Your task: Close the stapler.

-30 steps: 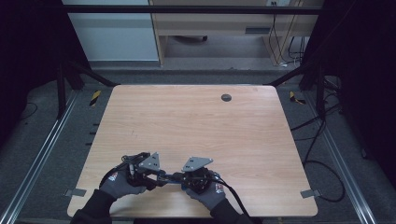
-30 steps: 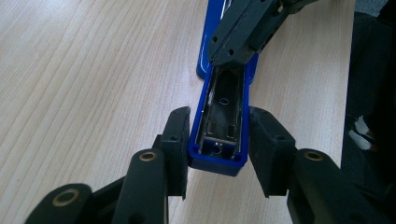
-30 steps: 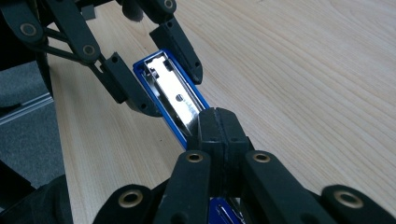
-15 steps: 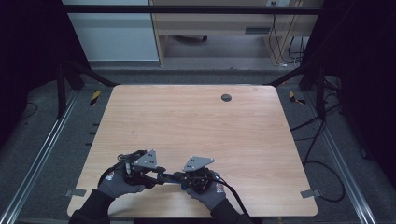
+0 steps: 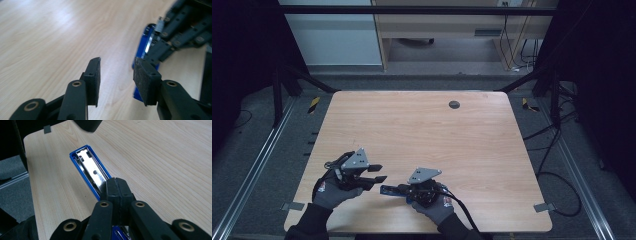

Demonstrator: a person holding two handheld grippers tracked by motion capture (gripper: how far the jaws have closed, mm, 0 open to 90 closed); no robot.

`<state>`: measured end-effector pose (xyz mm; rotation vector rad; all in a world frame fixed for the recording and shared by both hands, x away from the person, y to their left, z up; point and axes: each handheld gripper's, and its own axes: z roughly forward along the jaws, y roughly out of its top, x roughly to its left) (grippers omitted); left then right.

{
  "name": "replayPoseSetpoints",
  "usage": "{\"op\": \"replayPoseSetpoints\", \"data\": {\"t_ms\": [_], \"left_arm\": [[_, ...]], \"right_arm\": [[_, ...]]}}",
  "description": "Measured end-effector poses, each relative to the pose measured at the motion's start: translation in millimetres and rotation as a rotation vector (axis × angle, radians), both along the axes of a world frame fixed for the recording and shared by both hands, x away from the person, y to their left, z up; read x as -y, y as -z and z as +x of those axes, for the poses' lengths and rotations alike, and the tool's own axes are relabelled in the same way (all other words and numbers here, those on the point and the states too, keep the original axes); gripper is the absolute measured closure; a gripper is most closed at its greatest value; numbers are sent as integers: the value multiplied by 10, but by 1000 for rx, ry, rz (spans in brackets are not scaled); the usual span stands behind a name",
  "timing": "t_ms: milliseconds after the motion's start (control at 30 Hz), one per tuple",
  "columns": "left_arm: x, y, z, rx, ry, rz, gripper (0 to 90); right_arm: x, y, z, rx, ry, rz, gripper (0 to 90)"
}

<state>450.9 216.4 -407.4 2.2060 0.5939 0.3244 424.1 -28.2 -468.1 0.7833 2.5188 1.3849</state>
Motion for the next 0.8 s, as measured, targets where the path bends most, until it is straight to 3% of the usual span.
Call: {"op": "replayPoseSetpoints", "data": {"t_ms": [167, 333, 800], "left_arm": [[-79, 10, 39, 22, -110, -40, 568], [-135, 32, 49, 29, -172, -62, 567], [-176, 214, 45, 27, -248, -46, 562]], "right_arm": [[0, -3, -5, -1, -1, -2, 900], [4, -8, -5, 1, -3, -4, 900], [63, -48, -9, 14, -5, 2, 900]]}}
